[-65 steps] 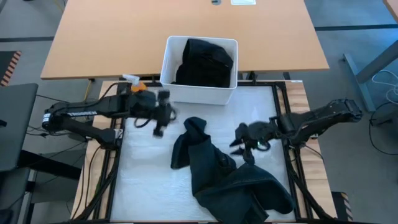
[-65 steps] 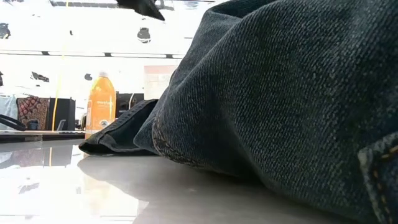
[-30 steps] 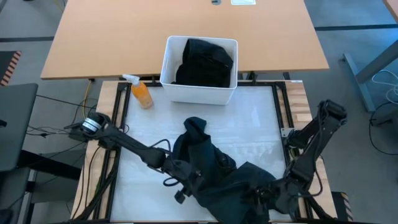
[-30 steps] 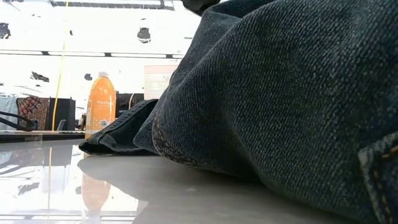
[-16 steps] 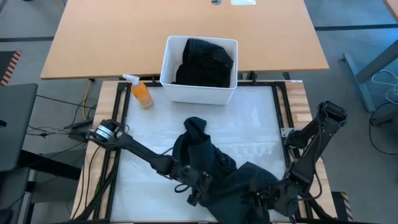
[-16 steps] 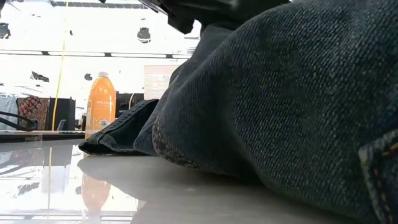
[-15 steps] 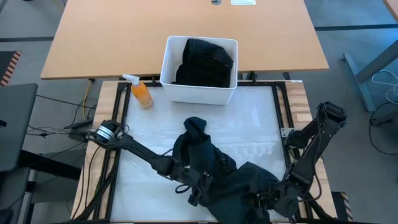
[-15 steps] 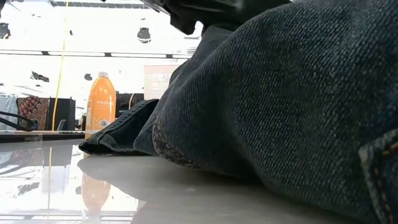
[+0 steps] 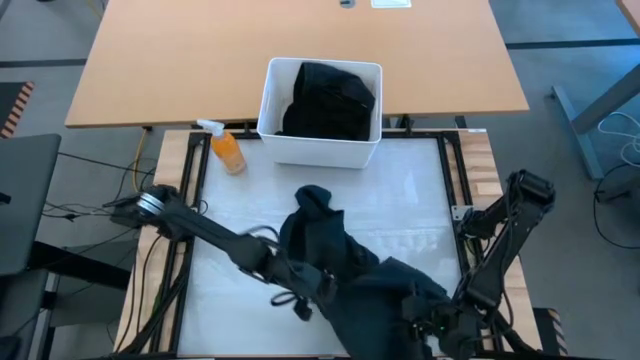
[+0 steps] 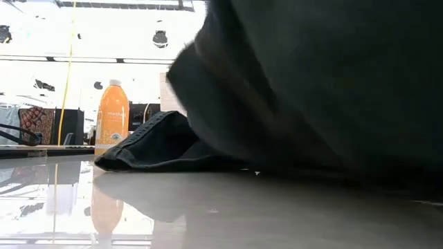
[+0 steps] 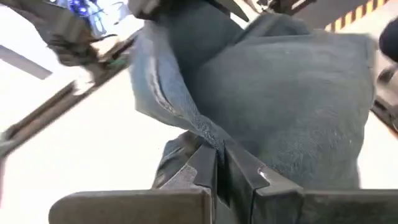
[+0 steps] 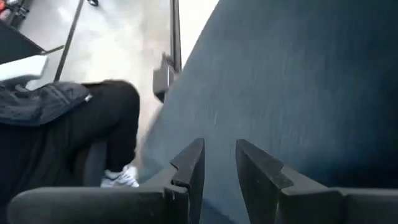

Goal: Fold laundry
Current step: Fold the blue long pants

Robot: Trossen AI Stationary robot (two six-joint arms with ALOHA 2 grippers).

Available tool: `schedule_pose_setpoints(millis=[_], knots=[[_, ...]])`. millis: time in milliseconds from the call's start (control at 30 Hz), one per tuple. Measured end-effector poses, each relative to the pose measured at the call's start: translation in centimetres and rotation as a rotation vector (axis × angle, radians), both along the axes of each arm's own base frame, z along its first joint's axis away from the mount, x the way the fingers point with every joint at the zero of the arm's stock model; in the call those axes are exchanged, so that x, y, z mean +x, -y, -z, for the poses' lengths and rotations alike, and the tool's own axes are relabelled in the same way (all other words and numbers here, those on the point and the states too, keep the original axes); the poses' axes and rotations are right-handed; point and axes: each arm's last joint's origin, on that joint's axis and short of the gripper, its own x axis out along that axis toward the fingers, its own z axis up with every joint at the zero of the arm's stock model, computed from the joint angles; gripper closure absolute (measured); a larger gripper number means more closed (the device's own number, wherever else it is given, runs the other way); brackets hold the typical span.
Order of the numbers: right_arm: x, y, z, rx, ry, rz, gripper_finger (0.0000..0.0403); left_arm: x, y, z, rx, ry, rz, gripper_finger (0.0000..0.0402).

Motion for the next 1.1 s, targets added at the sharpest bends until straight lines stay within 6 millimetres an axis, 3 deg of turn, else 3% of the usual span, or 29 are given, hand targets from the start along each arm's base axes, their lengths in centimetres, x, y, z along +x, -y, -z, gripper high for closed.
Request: schedule_pose_setpoints(millis=[233, 367, 467, 567, 867, 967, 1100], knots=[[0.1, 1.3, -1.4, -0.159, 0.077, -0.063, 0.0285, -6.7, -3.3, -9.6, -0.124, 0.179, -0.036, 0.0400], [0.1, 2.9, -3.1, -0.185, 0.113, -0.062, 0.0285, -10.3, -5.1, -13.3, -0.226, 0.286, -0.067, 0.0401], [0.1, 4.4, -4.3, -0.188, 0.148, 0.008, 0.0285, -12.2, -5.9, -14.8, -0.288, 0.337, -0.082, 0.0401], [1.0, 5.3, -4.4, -0.254, 0.156, 0.023, 0.0283, -13.0, -6.3, -15.4, -0.331, 0.352, -0.094, 0.0401], [6.0, 6.9, -1.0, -0.333, 0.051, 0.105, 0.0278, -13.5, -6.7, -14.4, -0.308, 0.250, -0.169, 0.0401], [7.3, 6.9, 0.2, -0.300, -0.005, 0.006, 0.0270, -13.6, -6.8, -14.0, -0.302, 0.212, -0.199, 0.0401], [7.5, 6.5, 1.9, -0.338, -0.119, -0.147, 0.0237, -13.9, -6.9, -13.4, -0.299, 0.157, -0.224, 0.0401]])
